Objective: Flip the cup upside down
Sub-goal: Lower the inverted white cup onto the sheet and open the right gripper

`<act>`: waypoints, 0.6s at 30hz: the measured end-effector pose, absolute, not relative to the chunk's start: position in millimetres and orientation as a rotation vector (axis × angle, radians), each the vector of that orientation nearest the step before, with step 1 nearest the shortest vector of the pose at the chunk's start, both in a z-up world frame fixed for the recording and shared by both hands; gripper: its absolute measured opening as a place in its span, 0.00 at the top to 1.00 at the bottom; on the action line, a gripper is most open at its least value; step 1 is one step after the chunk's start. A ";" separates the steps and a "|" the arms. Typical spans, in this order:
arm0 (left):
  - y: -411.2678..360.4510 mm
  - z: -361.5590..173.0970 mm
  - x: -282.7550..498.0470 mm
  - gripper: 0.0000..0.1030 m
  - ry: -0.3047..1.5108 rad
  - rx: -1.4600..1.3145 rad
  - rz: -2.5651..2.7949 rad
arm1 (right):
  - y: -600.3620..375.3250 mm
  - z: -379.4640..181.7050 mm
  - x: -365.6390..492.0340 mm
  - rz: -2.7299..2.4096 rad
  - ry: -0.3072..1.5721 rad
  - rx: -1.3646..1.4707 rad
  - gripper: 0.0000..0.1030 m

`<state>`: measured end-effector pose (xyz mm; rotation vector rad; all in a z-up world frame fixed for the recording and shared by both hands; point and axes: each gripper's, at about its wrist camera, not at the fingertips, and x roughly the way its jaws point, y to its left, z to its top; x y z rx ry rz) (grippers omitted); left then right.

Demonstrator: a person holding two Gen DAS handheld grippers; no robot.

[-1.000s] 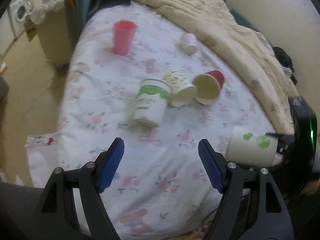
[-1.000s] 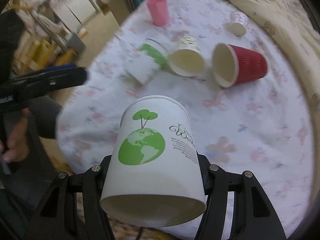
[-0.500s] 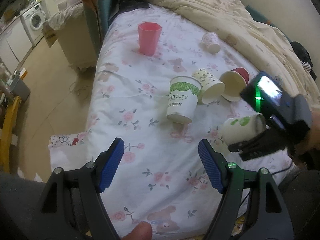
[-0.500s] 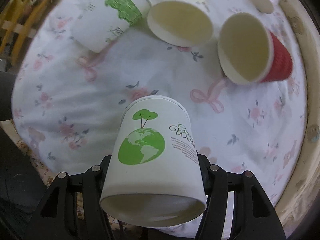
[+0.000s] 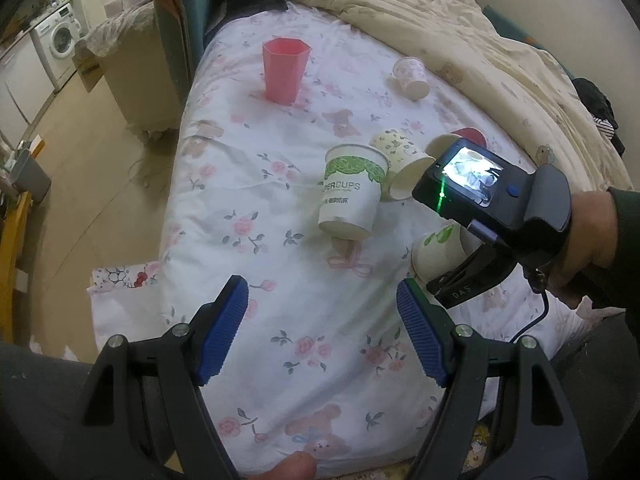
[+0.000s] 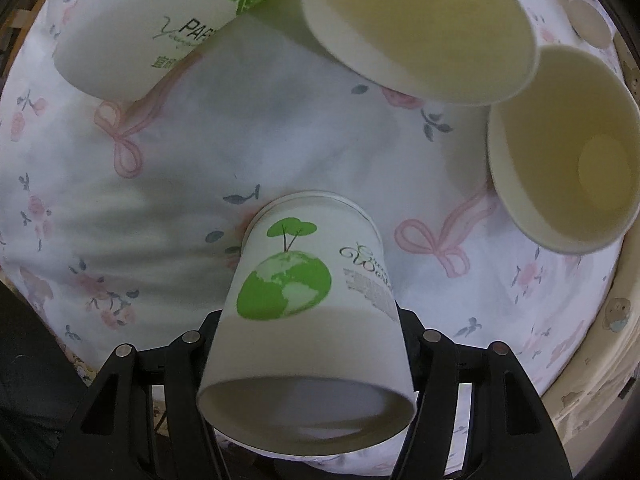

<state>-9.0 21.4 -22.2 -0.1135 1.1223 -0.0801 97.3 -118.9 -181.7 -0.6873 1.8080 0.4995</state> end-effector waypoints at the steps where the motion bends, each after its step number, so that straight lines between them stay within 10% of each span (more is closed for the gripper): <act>1: 21.4 -22.2 -8.9 0.26 1.124 -0.116 -0.081 | -118.9 -182.3 96.9 0.500 1.809 -0.688 0.36; 7: 16.0 -18.5 -10.3 0.16 1.105 -0.095 -0.104 | -108.7 -178.2 96.2 0.512 1.757 -0.699 0.10; 18: 5.8 -15.1 -16.0 0.07 1.057 -0.056 -0.113 | -118.7 -132.9 71.2 0.507 1.643 -0.621 0.09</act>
